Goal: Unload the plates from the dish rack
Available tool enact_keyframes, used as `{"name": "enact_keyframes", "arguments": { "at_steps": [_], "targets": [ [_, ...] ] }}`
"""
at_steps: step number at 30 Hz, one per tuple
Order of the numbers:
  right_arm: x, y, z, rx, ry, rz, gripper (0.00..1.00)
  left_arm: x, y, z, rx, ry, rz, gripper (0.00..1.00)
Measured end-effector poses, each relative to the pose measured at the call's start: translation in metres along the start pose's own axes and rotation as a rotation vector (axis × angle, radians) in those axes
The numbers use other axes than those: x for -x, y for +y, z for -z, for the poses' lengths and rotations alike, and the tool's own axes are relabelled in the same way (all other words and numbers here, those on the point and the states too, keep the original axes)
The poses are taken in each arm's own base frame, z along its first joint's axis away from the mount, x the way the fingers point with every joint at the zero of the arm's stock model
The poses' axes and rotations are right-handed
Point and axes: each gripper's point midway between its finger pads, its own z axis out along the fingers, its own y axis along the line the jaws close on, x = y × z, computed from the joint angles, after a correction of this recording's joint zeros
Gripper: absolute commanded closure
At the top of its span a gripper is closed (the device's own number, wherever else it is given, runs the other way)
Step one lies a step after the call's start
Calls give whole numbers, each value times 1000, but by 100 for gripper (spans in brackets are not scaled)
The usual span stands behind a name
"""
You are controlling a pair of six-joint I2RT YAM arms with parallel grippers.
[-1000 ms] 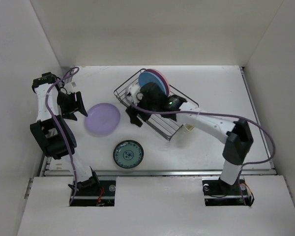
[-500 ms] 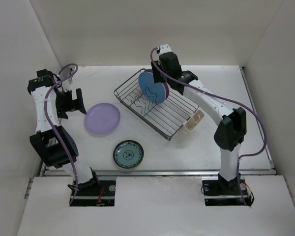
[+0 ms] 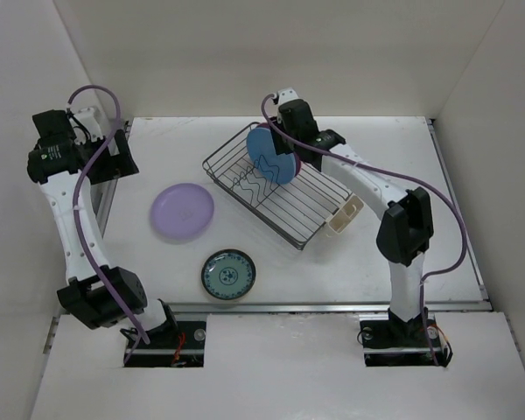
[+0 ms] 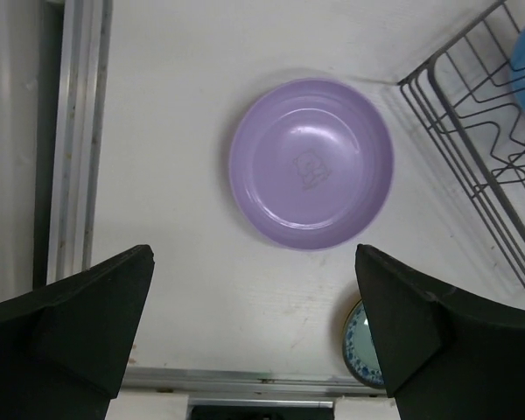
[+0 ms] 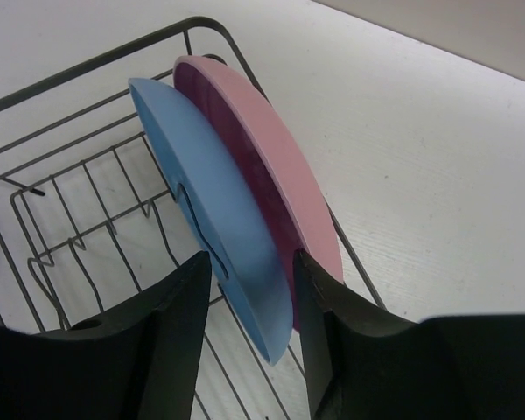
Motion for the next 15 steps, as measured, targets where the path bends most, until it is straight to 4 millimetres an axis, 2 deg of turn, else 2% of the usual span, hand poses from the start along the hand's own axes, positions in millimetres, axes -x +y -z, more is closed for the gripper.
{"name": "enact_keyframes", "arguments": {
  "at_steps": [7, 11, 14, 15],
  "targets": [
    [-16, 1, -13, -11, 36, 29, 62, 4, -10, 1, -58, -34, -28, 0],
    [-23, -4, -21, -38, 47, 73, 83, -7, -9, -6, -63, -1, -27, 0],
    [-24, -11, -21, -58, 52, 145, 92, -14, -8, -11, -66, 24, -26, 0],
    [-24, -12, -22, -62, 51, 159, 100, -16, -7, -12, -67, 31, -25, 0]
  ]
}}
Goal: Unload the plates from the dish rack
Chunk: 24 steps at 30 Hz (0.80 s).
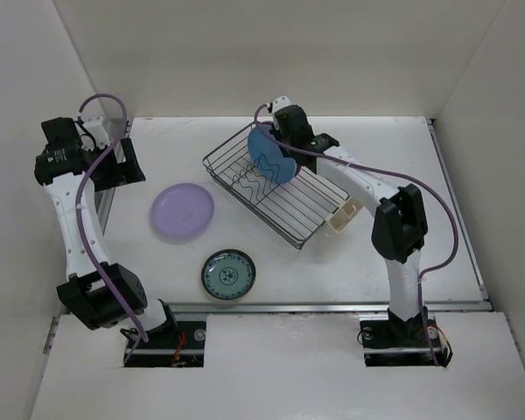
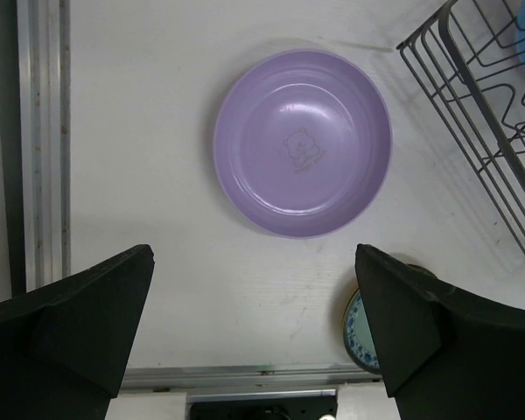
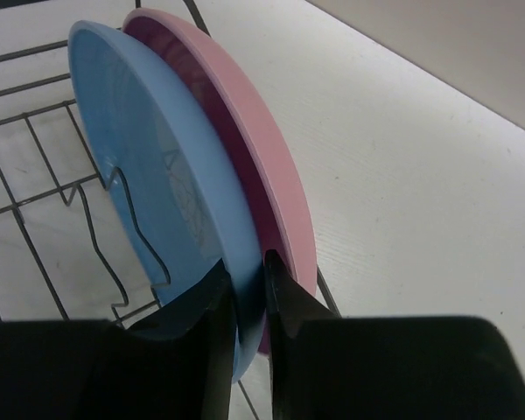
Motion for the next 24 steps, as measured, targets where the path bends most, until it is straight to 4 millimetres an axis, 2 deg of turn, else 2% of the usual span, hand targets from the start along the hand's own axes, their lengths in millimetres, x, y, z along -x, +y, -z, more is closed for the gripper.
{"name": "enact_keyframes", "arguments": {
  "at_steps": [5, 7, 11, 17, 24],
  "targets": [
    [-1, 0, 5, -56, -17, 68, 100, -8, 1, -4, -4, 26, 4, 0],
    [-1, 5, 10, -79, -23, 96, 100, -10, 1, -5, -5, 31, 2, 0],
    [0, 2, 22, -177, -38, 155, 100, -12, -2, -7, -12, 39, -10, 0],
    [22, -6, 46, -322, -96, 210, 100, -15, -10, -10, -32, 53, -27, 0],
    [50, -26, 77, -408, -171, 183, 100, -20, -11, -15, -44, 79, -21, 0]
  ]
}}
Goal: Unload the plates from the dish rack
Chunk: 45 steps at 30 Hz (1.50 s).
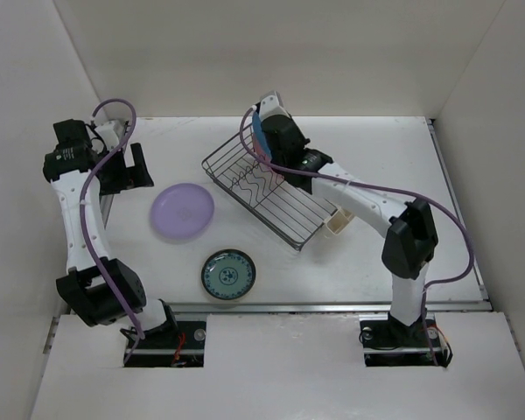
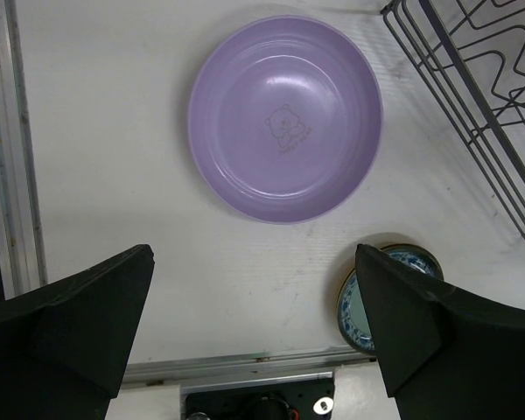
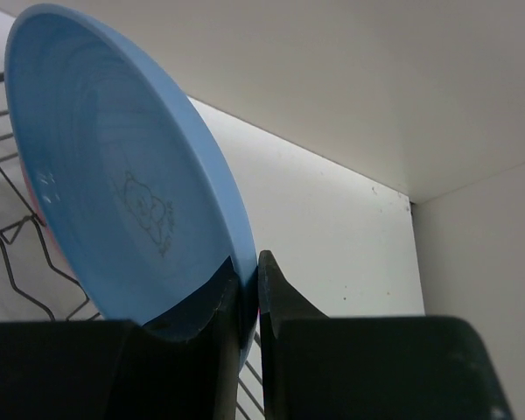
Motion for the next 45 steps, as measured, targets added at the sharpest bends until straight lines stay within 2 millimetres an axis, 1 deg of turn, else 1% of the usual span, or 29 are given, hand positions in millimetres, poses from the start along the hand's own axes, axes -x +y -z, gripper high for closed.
{"name": "enact_keyframes", "arguments": {
  "at_steps": [5, 9, 12, 15, 18, 21, 23, 25, 26, 27, 28, 29, 32, 33, 37, 38, 40, 42, 45],
  "targets": [
    [12, -6, 8, -19, -29, -24, 100, -1, -2, -3, -16, 10, 2, 0],
    [14, -5, 16, -5, -37, -24, 100, -4, -11, -3, -58, 22, -27, 0],
    [22, -3, 24, 62, -56, -70, 100, -8, -32, -6, -127, 46, -78, 0],
    [37, 6, 42, 221, -98, -147, 100, -12, -60, -6, -218, 63, -135, 0],
    [57, 25, 68, 436, -153, -232, 100, -10, -87, -2, -305, 57, -184, 0],
    [71, 53, 92, 650, -188, -294, 100, -5, -103, 3, -355, 37, -214, 0],
    [70, 76, 107, 792, -186, -311, 100, -4, -107, 4, -365, 31, -225, 0],
    [62, 100, 123, 933, -164, -329, 100, -6, -111, 3, -373, 41, -235, 0],
    [56, 112, 130, 1001, -146, -335, 100, -8, -112, 1, -376, 52, -237, 2],
    [47, 128, 140, 1089, -117, -338, 100, -10, -114, 0, -379, 63, -240, 7],
    [45, 133, 142, 1112, -108, -339, 100, -11, -115, -2, -382, 73, -243, 7],
    [40, 143, 148, 1165, -90, -341, 100, -13, -115, -5, -379, 82, -247, 18],
    [26, 162, 158, 1265, -38, -357, 100, -26, -113, -13, -373, 129, -247, 36],
    [24, 165, 160, 1284, -25, -364, 100, -32, -112, -14, -375, 149, -245, 48],
    [16, 175, 163, 1320, 13, -377, 100, -51, -112, -16, -396, 217, -245, 73],
    [14, 177, 163, 1321, 20, -378, 100, -54, -112, -16, -402, 227, -247, 87],
    [12, 179, 159, 1314, 31, -383, 100, -61, -112, -15, -413, 249, -264, 100],
    [11, 178, 155, 1309, 33, -392, 100, -68, -114, -12, -433, 271, -272, 100],
    [13, 178, 156, 1319, 28, -398, 100, -70, -114, -11, -435, 274, -278, 100]
  ]
}}
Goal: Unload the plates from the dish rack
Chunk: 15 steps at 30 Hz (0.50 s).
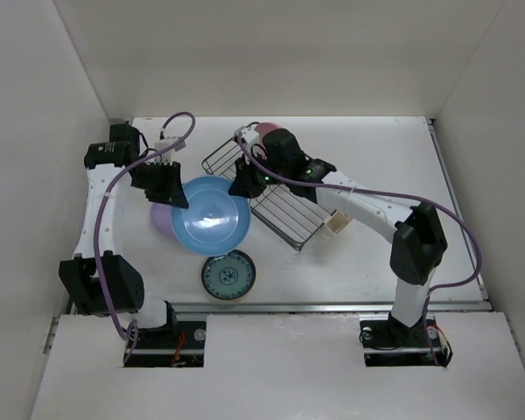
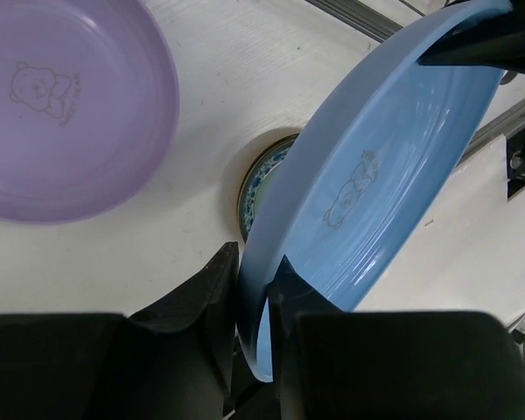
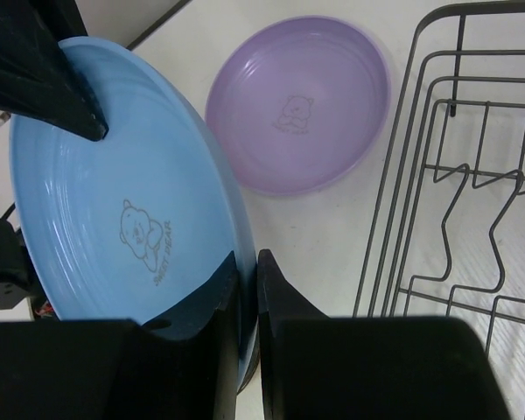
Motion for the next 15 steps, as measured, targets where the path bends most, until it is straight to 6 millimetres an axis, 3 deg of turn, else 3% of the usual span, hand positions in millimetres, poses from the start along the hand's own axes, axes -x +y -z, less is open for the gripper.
{"name": "enact_keyframes", "arguments": {
  "at_steps": [2, 3, 4, 5, 6, 9, 15],
  "targets": [
    [0, 1, 0, 1, -1, 0, 99, 0, 1, 0, 5, 0, 4, 100],
    [0, 1, 0, 1, -1, -1, 90, 0, 2, 0, 6, 0, 7, 100],
    [0, 0, 0, 1, -2, -2, 59, 0, 2, 1, 9, 0, 10, 100],
    [1, 1, 0, -1, -2, -8, 46, 0, 2, 1, 13, -2, 15, 100],
    [2, 0, -1, -5, -7, -5, 40, 0, 4, 1, 29, -2, 27, 100],
    [11, 4, 0, -3, -27, 7, 28, -1, 16, 4, 79, -7, 64, 100],
    [40, 1, 6, -77, -99, 14, 22, 1, 51, 21, 147, -74, 201, 100]
  ]
}}
